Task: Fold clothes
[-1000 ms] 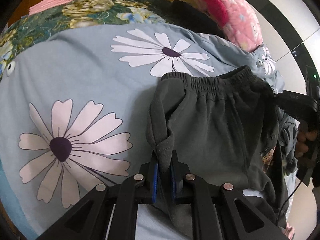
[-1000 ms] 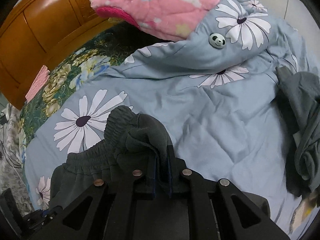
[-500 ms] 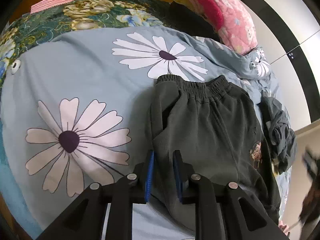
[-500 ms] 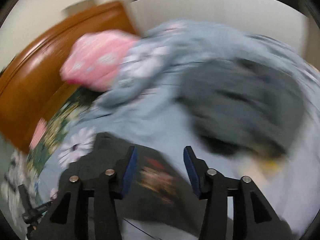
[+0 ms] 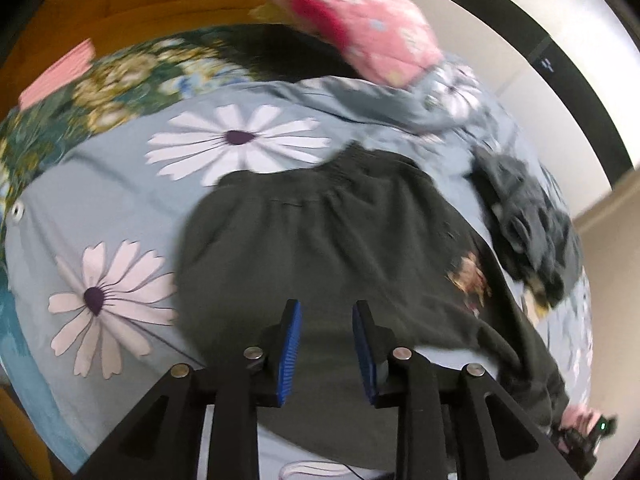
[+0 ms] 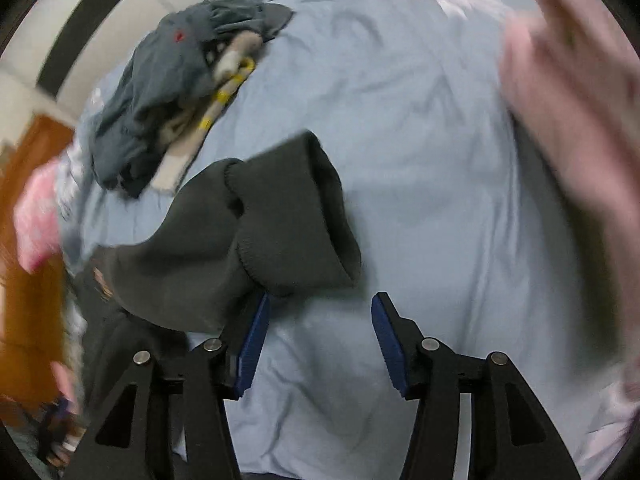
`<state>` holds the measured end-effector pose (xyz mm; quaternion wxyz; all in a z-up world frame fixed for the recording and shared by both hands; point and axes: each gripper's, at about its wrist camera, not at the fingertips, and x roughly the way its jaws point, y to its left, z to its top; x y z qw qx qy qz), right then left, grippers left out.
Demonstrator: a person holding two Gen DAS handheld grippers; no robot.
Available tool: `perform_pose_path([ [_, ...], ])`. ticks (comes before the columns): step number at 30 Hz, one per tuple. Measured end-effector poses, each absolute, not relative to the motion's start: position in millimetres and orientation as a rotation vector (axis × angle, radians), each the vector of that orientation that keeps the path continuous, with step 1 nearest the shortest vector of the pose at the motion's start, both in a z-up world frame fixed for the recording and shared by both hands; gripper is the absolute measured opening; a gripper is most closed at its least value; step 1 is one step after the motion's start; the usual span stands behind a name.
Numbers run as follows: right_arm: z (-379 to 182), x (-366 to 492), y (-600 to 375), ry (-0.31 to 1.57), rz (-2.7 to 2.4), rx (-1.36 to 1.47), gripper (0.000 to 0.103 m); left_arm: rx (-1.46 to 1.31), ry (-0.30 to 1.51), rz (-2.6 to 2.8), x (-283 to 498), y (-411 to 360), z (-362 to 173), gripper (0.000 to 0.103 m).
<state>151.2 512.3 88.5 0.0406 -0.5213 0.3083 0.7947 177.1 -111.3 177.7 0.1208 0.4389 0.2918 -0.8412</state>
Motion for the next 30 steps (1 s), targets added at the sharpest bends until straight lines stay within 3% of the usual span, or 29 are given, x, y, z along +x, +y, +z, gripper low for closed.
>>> perform_pose_path([
  [9, 69, 130, 512, 1.325, 2.479, -1.525, 0.059, 1.359, 0.696, -2.544, 154, -51, 198, 0.034],
  [11, 74, 127, 511, 1.39, 2.505, -1.481, 0.051, 1.372, 0.665, -2.556, 151, -43, 200, 0.036],
  [13, 83, 125, 511, 1.447, 2.53, -1.426, 0.032, 1.386, 0.647, -2.556, 147, -37, 199, 0.038],
  [16, 101, 113, 515, 1.508, 2.58, -1.362, 0.014, 1.405, 0.639, -2.546, 142, -33, 195, 0.039],
  [23, 139, 43, 539, 1.548, 2.615, -1.24, 0.012, 1.44, 0.632, -2.508, 128, -38, 178, 0.04],
  [30, 125, -44, 534, 1.426, 2.529, -1.328, 0.012, 1.461, 0.655, -2.434, 110, -56, 160, 0.04],
])
